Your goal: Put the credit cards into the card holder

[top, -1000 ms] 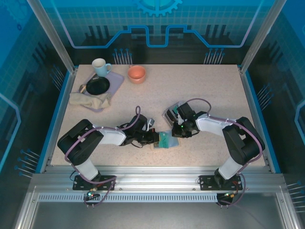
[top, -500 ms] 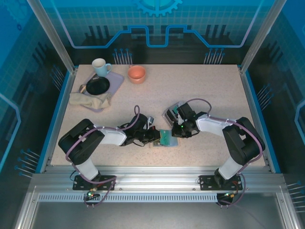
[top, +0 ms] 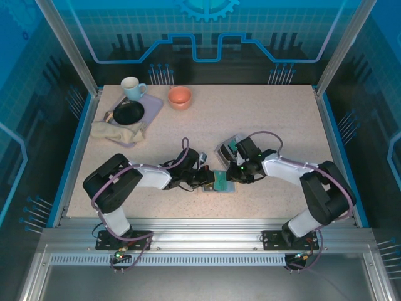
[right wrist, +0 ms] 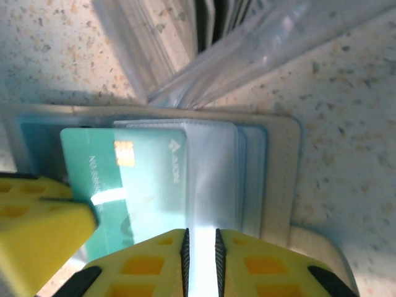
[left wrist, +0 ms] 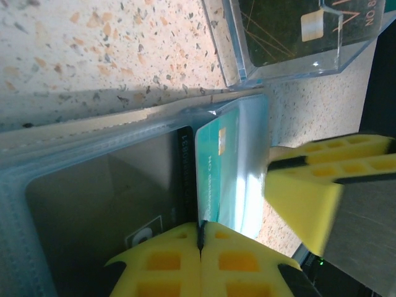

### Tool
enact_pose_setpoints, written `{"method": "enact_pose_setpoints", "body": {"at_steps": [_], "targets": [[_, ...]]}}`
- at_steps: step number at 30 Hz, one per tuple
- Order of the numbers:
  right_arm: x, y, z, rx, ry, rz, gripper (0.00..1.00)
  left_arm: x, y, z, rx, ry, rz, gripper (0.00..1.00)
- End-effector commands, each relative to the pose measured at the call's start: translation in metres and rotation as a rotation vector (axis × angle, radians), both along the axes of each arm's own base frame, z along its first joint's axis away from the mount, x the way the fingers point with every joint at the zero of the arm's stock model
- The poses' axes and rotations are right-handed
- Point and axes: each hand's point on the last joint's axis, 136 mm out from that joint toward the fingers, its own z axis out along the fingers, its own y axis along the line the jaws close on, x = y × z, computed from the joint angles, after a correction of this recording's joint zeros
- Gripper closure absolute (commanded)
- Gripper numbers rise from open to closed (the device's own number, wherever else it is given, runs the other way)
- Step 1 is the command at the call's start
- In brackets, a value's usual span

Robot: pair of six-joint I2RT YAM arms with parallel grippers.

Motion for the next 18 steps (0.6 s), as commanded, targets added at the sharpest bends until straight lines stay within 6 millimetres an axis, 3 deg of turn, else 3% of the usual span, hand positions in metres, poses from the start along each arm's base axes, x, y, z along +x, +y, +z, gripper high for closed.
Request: {"method": "enact_pose_setpoints", "body": {"at_steps": [1, 6, 18], "targets": [[-0.006, -0.025, 0.011, -0.074, -0.004, -0.048, 0.73, -0.005, 0.003, -0.008, 0.050, 0.010, -0.024, 1.00], [-0.010, -0.043, 0.003, -0.128, 0.005, -0.069, 0.66, -0.005, 0.003, -0.005, 0.046, 0.006, -0.025, 1.00], [-0.014, -0.032, -0.032, -0.111, 0.101, -0.031, 0.85, -0.004, -0.004, 0.004, 0.059, 0.003, -0.071, 0.95]]}}
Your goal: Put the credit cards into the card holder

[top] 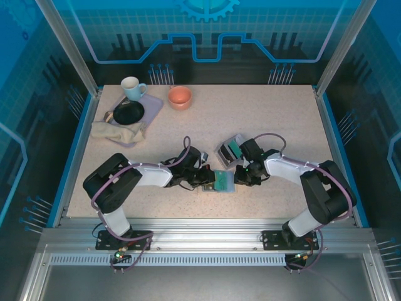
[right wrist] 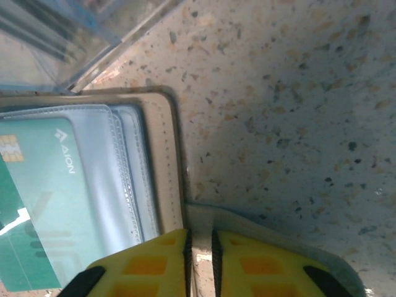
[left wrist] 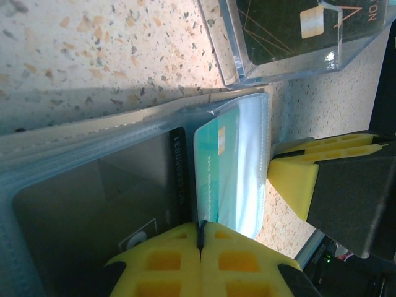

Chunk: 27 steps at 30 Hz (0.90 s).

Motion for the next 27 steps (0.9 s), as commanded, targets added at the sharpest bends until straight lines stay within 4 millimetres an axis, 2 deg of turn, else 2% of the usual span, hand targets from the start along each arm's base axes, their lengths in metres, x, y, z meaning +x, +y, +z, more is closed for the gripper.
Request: {"method": "enact_pose_setpoints", "body": {"at_steps": [1, 12, 21, 27], "targets": [[-0.006, 0.000, -0.012, 0.002, 0.037, 0.001, 0.86, -0.006, -0.003, 0.002, 0.028, 0.001, -0.055, 0.95], [-0.007, 0.003, -0.017, 0.026, 0.043, -0.005, 0.88, -0.012, -0.016, -0.005, 0.033, 0.039, -0.114, 0.89], [-0.009, 0.004, -0.017, 0.030, 0.049, -0.005, 0.88, -0.011, -0.006, -0.009, 0.107, 0.036, -0.098, 0.81], [-0.008, 0.005, -0.017, 0.036, 0.049, -0.003, 0.88, -0.010, -0.006, -0.004, 0.108, 0.028, -0.106, 0.81]]}}
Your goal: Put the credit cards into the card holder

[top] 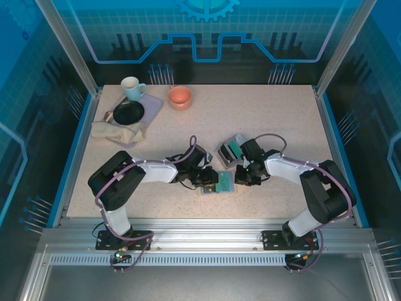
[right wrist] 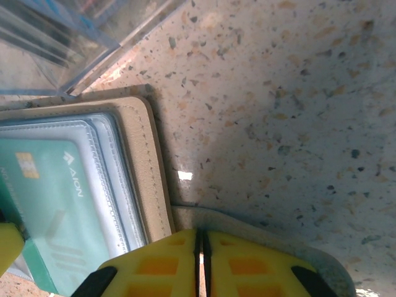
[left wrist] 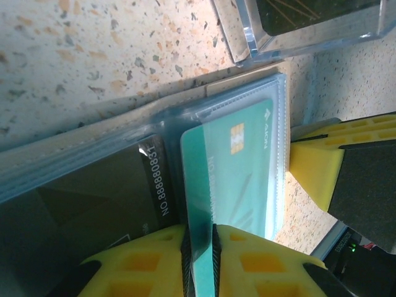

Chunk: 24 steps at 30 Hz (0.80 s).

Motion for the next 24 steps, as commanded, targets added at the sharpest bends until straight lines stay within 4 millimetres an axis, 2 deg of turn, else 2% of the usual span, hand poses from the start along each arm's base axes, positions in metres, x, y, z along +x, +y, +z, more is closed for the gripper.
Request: {"method": "enact_pose_setpoints", "body": {"at_steps": [1, 8, 12, 15, 20, 24], "targets": [[-0.009, 0.004, -0.015, 0.021, 0.051, 0.001, 0.88, -0.004, -0.001, 0.004, 0.027, -0.007, -0.031, 0.81], [-0.015, 0.014, -0.019, 0.052, 0.071, 0.020, 0.90, -0.007, -0.018, 0.010, 0.027, -0.017, -0.100, 0.78], [-0.016, 0.016, -0.021, 0.060, 0.076, 0.016, 0.91, -0.011, -0.022, 0.006, 0.041, -0.002, -0.122, 0.77], [-0.015, 0.016, -0.020, 0.054, 0.073, 0.016, 0.91, -0.013, -0.020, 0.004, 0.050, 0.001, -0.118, 0.77], [-0.013, 0.009, -0.018, 0.010, 0.065, 0.017, 0.90, -0.011, -0.012, 0.008, 0.083, -0.021, -0.104, 0.70], [-0.013, 0.001, -0.020, -0.044, 0.070, 0.018, 0.90, -0.012, 0.003, 0.009, 0.138, -0.039, -0.074, 0.58]]}}
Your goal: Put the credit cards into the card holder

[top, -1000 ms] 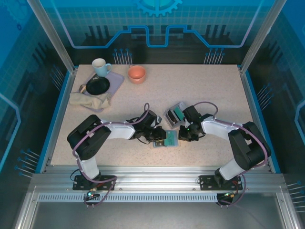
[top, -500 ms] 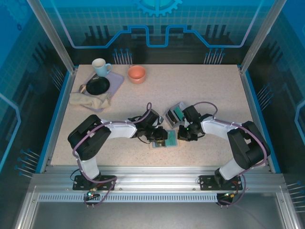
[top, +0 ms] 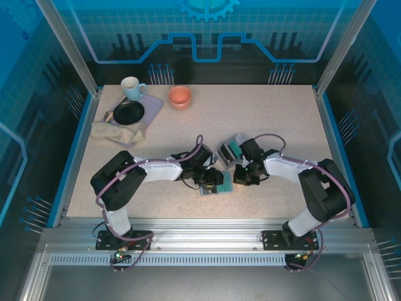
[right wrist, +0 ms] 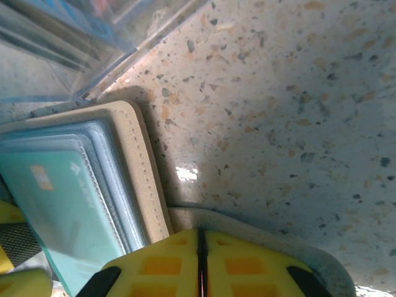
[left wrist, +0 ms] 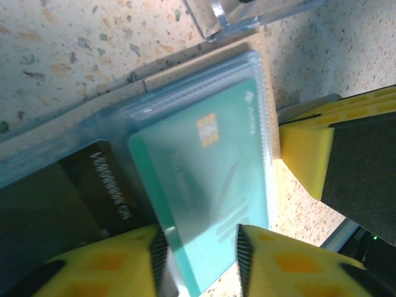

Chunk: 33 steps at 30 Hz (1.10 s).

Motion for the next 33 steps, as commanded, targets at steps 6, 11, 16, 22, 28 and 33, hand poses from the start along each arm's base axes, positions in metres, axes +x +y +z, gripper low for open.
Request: {"method": "enact_pose_setpoints", "body": {"at_steps": [6, 11, 16, 22, 28, 33], "targets": [[-0.020, -0.009, -0.024, -0.086, 0.075, 0.026, 0.91, -0.012, 0.026, 0.000, 0.098, -0.022, 0.019, 0.53], [-0.017, -0.005, -0.018, -0.062, 0.060, 0.027, 0.91, -0.013, 0.033, -0.003, 0.119, -0.019, 0.037, 0.53], [-0.009, 0.002, -0.002, -0.029, 0.016, 0.036, 0.89, -0.010, 0.034, 0.009, 0.108, -0.047, 0.043, 0.53], [0.004, 0.009, 0.030, 0.016, -0.072, 0.040, 0.83, 0.000, 0.042, 0.033, 0.112, -0.119, 0.085, 0.49], [0.022, -0.003, 0.077, 0.011, -0.220, 0.030, 0.71, 0.020, 0.058, 0.054, 0.064, -0.138, 0.180, 0.42], [0.066, -0.035, 0.113, 0.036, -0.327, -0.038, 0.47, 0.047, 0.059, 0.066, -0.033, -0.086, 0.244, 0.36]]}}
